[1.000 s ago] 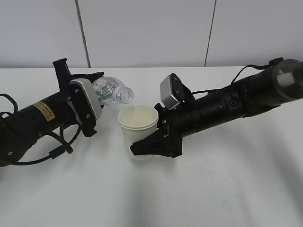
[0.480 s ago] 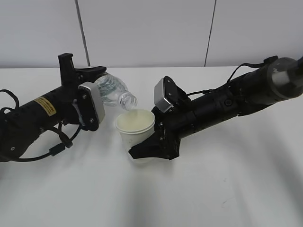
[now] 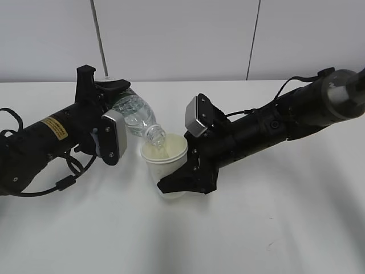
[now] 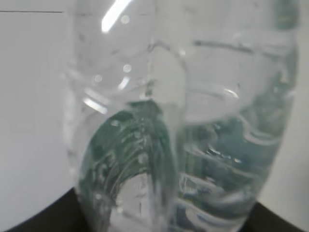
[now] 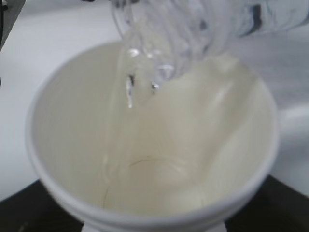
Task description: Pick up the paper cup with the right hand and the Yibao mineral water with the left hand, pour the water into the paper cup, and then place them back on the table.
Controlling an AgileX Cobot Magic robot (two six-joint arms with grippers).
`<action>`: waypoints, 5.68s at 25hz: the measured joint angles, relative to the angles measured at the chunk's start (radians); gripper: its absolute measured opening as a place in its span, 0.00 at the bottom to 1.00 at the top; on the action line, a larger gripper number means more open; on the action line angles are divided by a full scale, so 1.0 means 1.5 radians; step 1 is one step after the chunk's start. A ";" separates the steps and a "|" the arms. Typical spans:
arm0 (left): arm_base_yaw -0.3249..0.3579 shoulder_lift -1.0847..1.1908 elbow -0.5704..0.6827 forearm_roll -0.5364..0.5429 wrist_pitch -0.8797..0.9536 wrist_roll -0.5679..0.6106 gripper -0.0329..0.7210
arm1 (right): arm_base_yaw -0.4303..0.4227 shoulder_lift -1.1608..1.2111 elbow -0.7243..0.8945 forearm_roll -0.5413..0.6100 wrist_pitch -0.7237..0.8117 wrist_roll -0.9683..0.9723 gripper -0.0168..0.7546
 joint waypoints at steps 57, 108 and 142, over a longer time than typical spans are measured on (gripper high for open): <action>0.000 -0.006 -0.007 -0.001 -0.008 0.073 0.51 | 0.000 0.000 -0.001 -0.035 -0.014 0.027 0.73; -0.012 0.001 0.100 -0.057 -0.013 -0.968 0.50 | -0.116 0.001 0.098 0.298 0.020 -0.272 0.62; -0.012 0.092 0.095 -0.021 -0.028 -0.976 0.50 | -0.116 0.077 0.122 0.539 -0.009 -0.477 0.62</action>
